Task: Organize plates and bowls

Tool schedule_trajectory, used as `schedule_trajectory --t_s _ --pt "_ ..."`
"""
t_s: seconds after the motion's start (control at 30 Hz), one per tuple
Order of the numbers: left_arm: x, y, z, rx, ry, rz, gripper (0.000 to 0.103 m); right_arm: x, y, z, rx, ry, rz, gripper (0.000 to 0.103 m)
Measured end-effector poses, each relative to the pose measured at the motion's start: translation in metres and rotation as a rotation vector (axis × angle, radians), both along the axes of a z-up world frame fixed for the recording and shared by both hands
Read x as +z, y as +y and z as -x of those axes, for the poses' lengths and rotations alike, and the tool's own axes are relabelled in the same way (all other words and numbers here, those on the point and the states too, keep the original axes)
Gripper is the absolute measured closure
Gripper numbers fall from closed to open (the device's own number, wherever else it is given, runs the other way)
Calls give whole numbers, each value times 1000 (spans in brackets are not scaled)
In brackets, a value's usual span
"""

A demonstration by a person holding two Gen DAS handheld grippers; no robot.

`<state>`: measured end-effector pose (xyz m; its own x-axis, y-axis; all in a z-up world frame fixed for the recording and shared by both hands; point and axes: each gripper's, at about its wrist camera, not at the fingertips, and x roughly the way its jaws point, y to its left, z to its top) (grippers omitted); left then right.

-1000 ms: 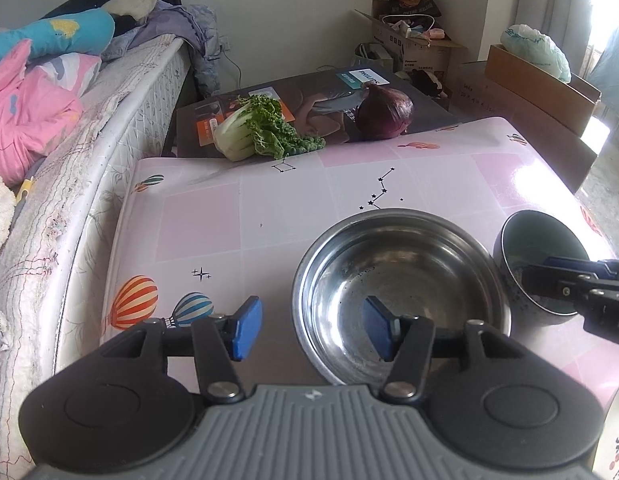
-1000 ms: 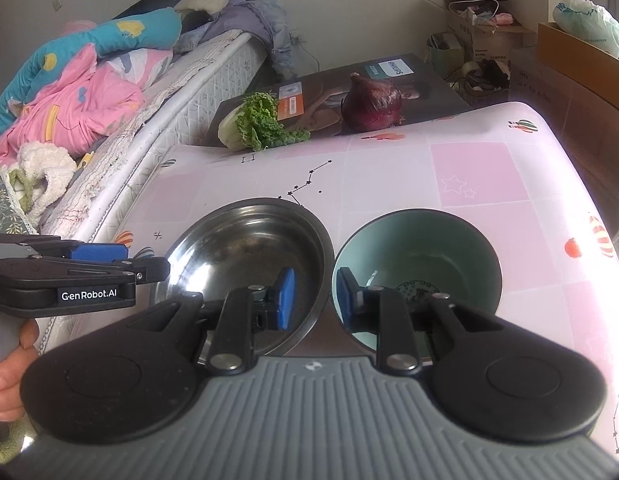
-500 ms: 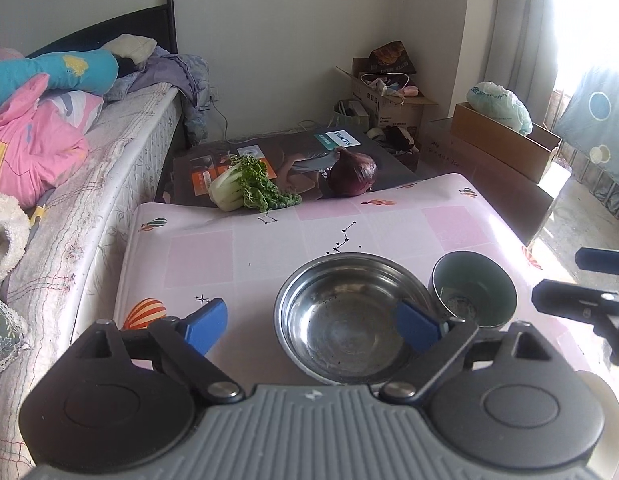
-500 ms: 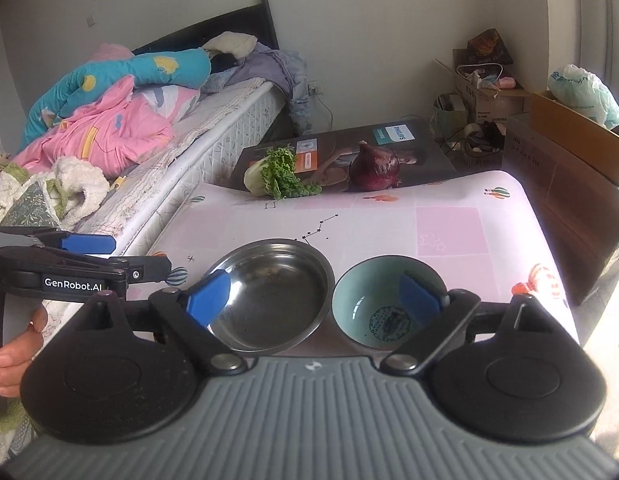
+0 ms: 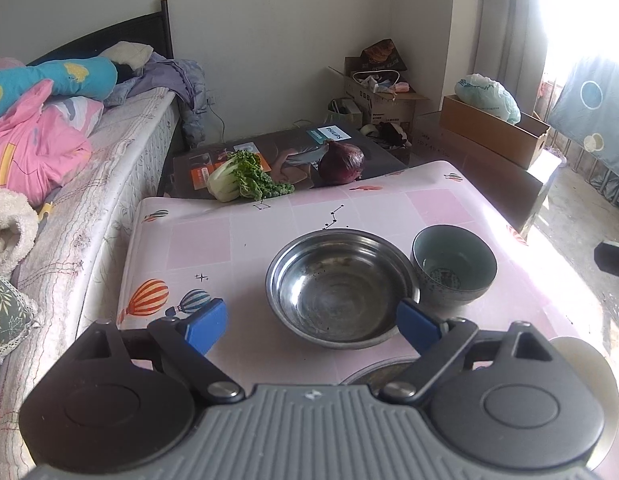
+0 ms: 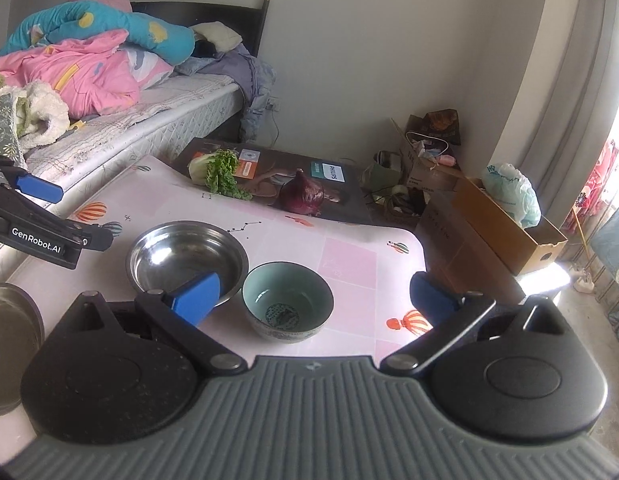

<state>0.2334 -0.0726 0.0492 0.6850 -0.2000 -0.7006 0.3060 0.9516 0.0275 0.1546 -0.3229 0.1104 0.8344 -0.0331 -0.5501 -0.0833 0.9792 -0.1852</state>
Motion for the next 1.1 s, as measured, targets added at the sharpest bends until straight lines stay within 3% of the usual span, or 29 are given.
schedule_trajectory --t_s 0.17,0.3,0.43,0.7,0.8,0.93,1.0,1.1 --pt "-4 -3 7 -21 26 5 10 12 -40 19 70 -66 -267 1" --pt "-6 -8 9 -49 62 62 10 7 -55 28 5 -70 -245 1" --pt "-10 -23 6 -85 102 132 1 -2 -80 32 -18 -68 -327 1" --pt "-23 -63 -15 -173 154 227 0 -31 -119 0 -59 -12 -457 3" --pt "-35 -79 -24 -196 165 247 0 -48 -132 -27 -70 48 -524 11" --pt "-48 -105 -38 -209 165 194 1 -81 -140 -81 -84 167 -620 30" --pt "-55 -115 -48 -210 177 174 7 -96 -143 -103 -89 221 -650 38" --pt "-64 -127 -61 -197 212 142 29 -121 -146 -137 -100 284 -660 51"
